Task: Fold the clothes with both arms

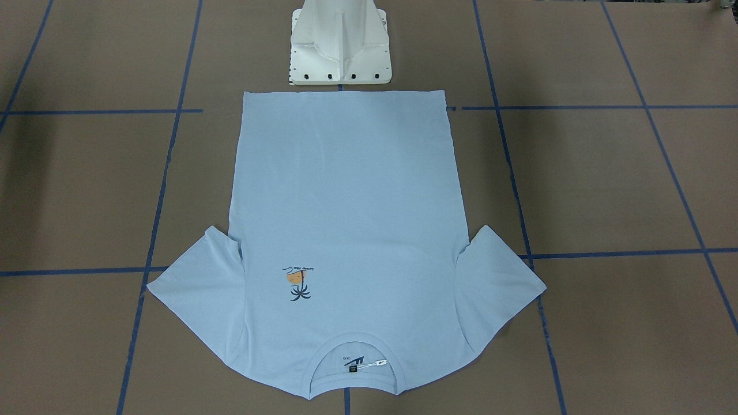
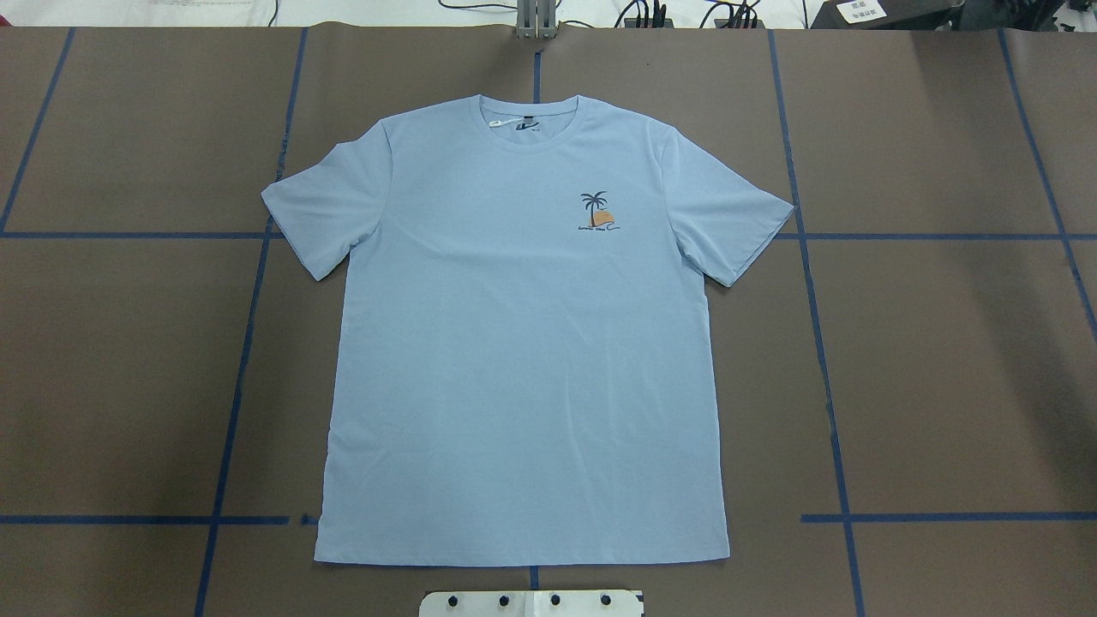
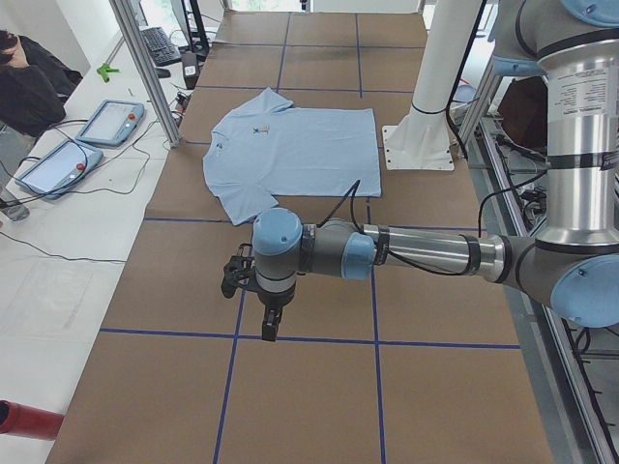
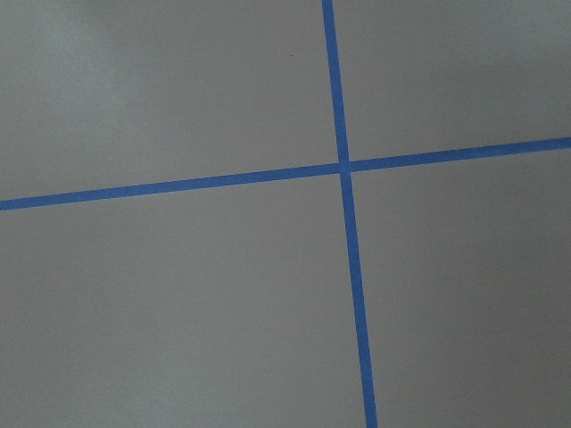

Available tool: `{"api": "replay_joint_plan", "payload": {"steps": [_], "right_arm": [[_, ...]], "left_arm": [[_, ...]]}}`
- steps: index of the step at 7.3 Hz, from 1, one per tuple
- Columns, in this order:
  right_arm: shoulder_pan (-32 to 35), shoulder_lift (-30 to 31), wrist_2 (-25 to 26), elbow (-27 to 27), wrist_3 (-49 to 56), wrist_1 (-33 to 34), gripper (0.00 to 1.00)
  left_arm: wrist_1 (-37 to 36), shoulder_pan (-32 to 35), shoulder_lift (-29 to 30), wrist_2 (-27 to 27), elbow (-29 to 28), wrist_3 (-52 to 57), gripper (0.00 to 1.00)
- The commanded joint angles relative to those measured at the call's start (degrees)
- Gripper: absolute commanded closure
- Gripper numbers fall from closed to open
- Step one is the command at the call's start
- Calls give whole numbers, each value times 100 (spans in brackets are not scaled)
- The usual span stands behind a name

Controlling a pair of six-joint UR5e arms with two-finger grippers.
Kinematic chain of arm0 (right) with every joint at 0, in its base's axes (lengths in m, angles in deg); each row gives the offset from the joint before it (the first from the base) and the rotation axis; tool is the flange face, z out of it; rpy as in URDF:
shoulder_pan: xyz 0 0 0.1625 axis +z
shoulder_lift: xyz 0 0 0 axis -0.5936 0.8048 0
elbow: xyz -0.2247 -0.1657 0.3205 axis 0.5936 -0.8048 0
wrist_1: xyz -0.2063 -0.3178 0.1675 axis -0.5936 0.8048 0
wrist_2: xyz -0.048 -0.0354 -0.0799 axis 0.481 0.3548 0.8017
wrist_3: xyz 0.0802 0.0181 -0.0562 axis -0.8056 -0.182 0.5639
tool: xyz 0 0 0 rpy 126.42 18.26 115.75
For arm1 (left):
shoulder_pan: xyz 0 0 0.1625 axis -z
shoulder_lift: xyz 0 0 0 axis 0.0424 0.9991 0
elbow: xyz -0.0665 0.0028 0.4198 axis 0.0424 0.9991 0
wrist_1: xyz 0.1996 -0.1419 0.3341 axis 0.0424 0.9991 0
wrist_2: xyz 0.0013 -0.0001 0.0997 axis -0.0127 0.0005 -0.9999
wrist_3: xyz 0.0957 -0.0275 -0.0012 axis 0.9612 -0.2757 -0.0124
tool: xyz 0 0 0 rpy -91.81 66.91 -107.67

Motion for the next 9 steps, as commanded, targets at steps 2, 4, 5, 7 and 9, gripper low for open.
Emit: {"api": "replay_joint_plan", "payload": {"steps": [2,4,5,7,9], "right_arm": [[-553,-1309,18,-771,-99,-615,0],[-1077,-1846,203,-931,-792,-960,0],[-1507,-1909,438,-1132,-1073,-1866,0],[-2517,-2024,1085,-1589,-3535,-3659,0],[-3101,-2051,1802,-1687,-4395,-3836,0]], "left_arm": [[535,-168,529,7,-270,9,0],[935,-196,468,15,-273,9,0],[935,-204,494,15,-299,9,0],[935,-389,556,15,-431,0,0],[1215,-389,538,15,-622,-9,0]]}}
